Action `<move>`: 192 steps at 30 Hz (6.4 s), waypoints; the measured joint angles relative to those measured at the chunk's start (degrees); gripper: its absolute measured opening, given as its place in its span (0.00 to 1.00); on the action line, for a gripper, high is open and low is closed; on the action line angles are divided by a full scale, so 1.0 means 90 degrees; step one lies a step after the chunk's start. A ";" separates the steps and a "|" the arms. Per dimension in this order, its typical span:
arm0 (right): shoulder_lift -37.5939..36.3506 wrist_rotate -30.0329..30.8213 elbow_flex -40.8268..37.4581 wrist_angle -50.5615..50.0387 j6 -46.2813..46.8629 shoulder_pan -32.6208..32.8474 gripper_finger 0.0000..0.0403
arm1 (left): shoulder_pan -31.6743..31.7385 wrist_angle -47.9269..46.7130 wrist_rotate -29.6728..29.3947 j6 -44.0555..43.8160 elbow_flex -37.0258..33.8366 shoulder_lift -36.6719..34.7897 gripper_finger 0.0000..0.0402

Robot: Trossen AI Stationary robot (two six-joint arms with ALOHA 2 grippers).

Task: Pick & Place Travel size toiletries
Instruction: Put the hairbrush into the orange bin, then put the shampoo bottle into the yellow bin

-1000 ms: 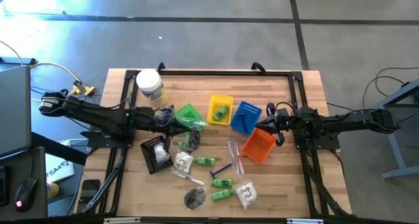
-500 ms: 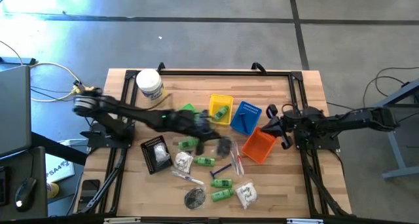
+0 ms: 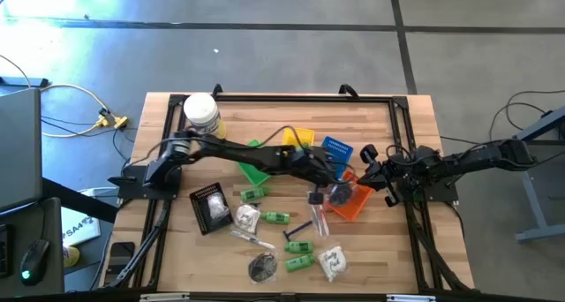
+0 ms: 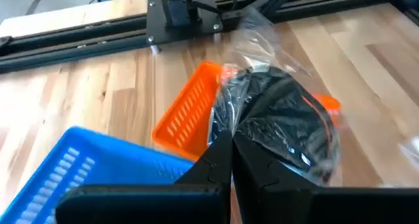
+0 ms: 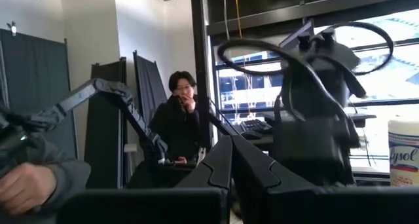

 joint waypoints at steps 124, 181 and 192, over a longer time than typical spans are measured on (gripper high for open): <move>0.1109 0.1647 0.0050 -0.0790 0.0131 -0.0003 0.01 | -0.0760 0.2101 -0.1452 -0.1164 -0.9841 -1.0177 0.00; 0.8878 0.3088 0.8052 -0.7075 0.0437 0.1496 0.77 | -0.0760 0.1955 -0.1494 -0.1530 -0.9834 -1.0177 0.00; 0.9090 0.2504 0.8048 -0.6710 0.0302 0.1498 0.67 | -0.0760 0.1958 -0.1491 -0.1530 -0.9835 -1.0177 0.00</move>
